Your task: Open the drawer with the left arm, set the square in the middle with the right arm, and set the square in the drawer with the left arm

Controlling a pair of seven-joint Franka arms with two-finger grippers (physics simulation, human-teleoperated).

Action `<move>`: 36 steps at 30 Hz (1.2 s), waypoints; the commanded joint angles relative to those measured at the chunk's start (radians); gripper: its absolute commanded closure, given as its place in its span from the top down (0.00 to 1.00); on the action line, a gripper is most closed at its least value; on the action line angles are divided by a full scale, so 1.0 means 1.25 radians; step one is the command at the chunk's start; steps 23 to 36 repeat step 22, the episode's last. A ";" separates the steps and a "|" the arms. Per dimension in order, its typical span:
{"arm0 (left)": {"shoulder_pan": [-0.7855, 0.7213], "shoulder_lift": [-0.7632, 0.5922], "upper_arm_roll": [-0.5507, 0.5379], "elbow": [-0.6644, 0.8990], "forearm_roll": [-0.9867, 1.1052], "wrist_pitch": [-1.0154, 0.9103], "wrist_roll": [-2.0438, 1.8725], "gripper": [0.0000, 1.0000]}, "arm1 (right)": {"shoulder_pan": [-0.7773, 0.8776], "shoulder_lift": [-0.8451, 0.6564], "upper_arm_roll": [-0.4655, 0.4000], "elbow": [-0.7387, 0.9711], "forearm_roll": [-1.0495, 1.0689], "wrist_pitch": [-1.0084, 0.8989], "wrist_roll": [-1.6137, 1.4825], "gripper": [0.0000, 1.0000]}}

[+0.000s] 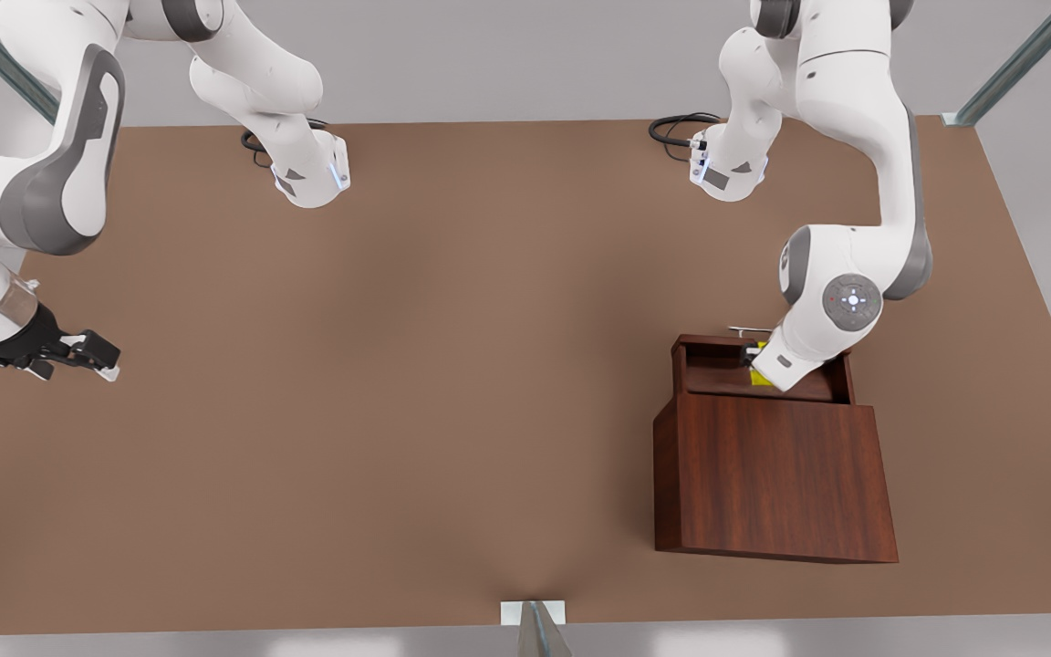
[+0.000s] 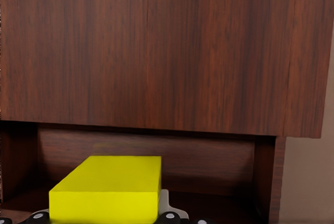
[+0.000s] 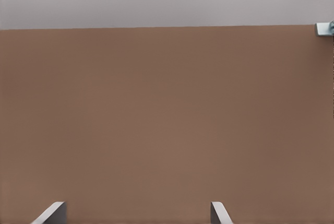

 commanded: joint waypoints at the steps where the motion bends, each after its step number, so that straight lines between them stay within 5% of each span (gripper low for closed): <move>1: 0.000 0.000 0.000 0.001 -0.002 0.001 0.000 1.00 | 0.002 0.000 0.000 0.000 0.000 0.000 0.000 1.00; 7: 0.000 -0.006 0.000 0.016 -0.005 -0.054 -0.009 1.00 | -0.001 -0.001 -0.001 0.000 -0.001 -0.003 0.000 1.00; 11: 0.004 0.006 0.015 0.209 -0.005 -0.223 -0.010 1.00 | -0.001 -0.001 -0.001 0.000 0.000 -0.004 0.000 1.00; 12: 0.072 -0.024 -0.040 0.216 -0.006 -0.243 -0.022 1.00 | -0.001 0.000 -0.001 0.001 -0.001 -0.001 0.000 1.00; 14: 0.391 -0.082 -0.387 0.226 0.051 -0.273 -0.090 1.00 | -0.004 -0.001 -0.001 0.001 -0.001 -0.001 -0.001 1.00; 15: 0.450 -0.108 -0.443 0.218 0.062 -0.274 -0.090 1.00 | -0.003 -0.001 -0.001 0.001 -0.001 0.000 0.000 1.00; 36: 0.492 -0.158 -0.486 0.247 0.103 -0.295 -0.043 1.00 | -0.004 0.000 -0.001 0.009 -0.001 -0.003 -0.001 1.00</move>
